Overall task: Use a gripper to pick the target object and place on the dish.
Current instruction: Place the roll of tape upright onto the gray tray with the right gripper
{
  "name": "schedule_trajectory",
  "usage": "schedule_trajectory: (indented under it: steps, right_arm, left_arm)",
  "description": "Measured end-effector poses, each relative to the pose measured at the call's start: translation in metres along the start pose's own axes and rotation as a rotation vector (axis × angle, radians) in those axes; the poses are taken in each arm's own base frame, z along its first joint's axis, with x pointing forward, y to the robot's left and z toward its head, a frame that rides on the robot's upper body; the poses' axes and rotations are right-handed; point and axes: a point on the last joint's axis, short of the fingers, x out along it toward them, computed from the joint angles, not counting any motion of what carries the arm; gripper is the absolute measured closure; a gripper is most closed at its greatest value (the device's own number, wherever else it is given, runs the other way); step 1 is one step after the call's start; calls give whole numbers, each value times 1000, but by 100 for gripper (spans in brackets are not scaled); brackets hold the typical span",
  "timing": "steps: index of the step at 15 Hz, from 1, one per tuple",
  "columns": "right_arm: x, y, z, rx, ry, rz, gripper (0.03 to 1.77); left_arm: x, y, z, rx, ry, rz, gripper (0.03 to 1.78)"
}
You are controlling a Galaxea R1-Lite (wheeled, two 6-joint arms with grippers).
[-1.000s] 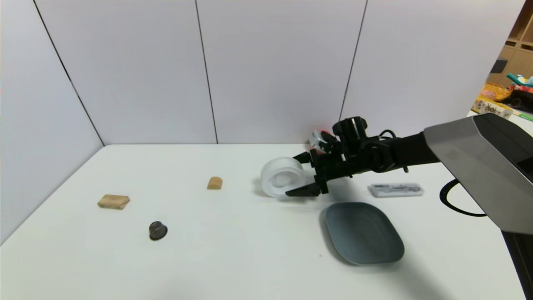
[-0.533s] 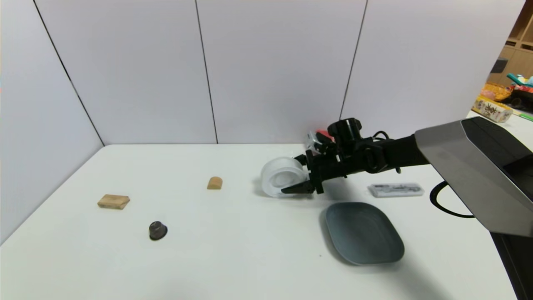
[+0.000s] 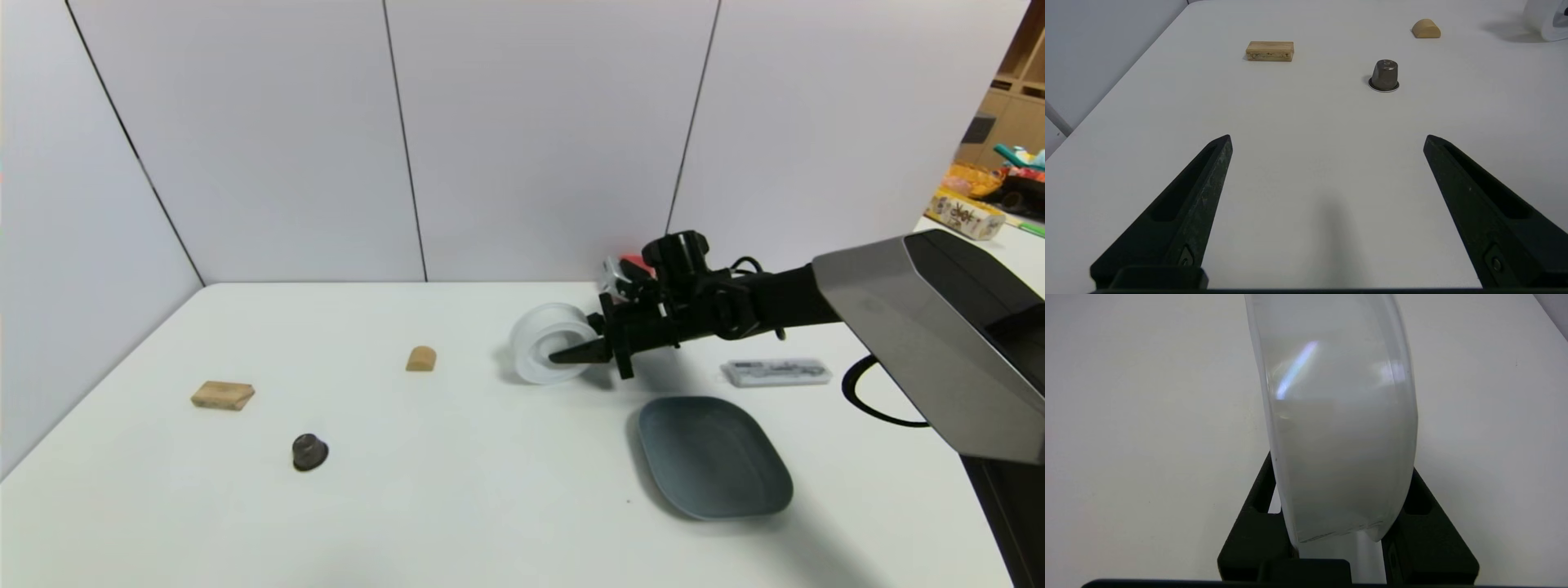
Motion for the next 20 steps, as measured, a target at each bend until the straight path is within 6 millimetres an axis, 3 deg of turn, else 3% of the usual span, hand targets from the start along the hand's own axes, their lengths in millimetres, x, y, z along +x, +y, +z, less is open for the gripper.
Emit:
schedule_trajectory:
  steps: [6,11,15,20]
  right_arm:
    - [-10,0,6,1,0,-14,122]
    - [-54,7,33,52,5,-80,122]
    - [-97,30,48,110,20,-139,122]
    - [-137,77,52,174,41,-195,122]
  left_arm:
    - [0,0,0,0,0,0,12]
    - [0,0,0,0,0,0,12]
    - [0,0,0,0,0,0,12]
    - [0,0,0,0,0,0,12]
